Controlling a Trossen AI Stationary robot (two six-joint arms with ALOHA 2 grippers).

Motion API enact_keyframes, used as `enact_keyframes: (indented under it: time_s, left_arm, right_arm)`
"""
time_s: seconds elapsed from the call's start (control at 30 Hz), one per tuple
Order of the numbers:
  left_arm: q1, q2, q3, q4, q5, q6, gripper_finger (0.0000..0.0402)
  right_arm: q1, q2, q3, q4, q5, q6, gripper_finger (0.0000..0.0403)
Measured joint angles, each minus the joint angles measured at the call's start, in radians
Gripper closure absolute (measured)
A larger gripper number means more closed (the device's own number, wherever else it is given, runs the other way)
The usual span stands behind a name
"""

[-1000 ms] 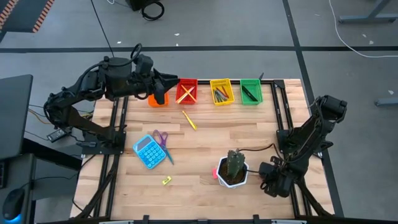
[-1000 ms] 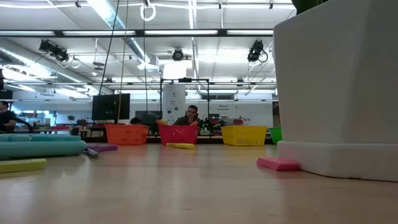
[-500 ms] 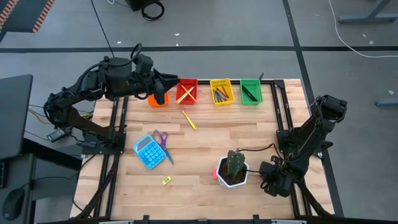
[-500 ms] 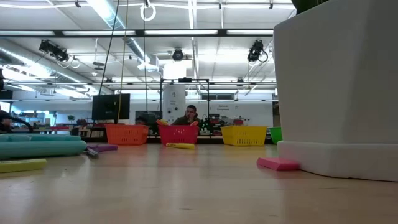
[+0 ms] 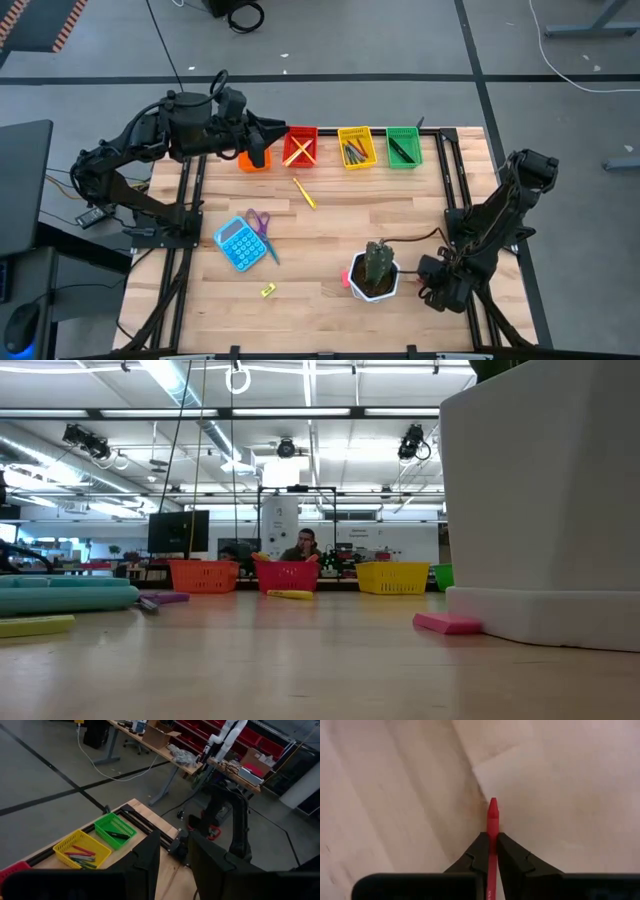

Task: Sort crayons/erasers/pens/pencils in bins
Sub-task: Put the red crayon into the yellow bin

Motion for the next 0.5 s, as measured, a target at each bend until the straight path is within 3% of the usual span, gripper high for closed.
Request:
enact_keyframes:
  time_s: [0.5]
  left_arm:
    - [0.0, 0.0, 0.0, 0.0, -0.005, 0.0, 0.0294]
  right_arm:
    - [-0.07, -0.227, 0.051, -0.21, 0.084, 0.031, 0.037]
